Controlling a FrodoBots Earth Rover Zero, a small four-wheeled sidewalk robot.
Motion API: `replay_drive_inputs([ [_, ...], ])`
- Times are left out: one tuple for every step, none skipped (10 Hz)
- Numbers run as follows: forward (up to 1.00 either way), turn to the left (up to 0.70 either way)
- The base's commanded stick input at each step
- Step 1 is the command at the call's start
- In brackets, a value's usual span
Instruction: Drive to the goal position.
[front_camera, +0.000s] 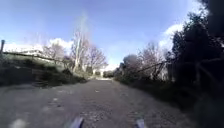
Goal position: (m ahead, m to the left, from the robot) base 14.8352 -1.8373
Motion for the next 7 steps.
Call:
replay_drive_inputs([
  [0.50,0.00],
  [0.50,0.00],
  [0.50,0.00],
  [0.50,0.00],
  [0.50,0.00],
  [0.50,0.00],
  [0.50,0.00],
])
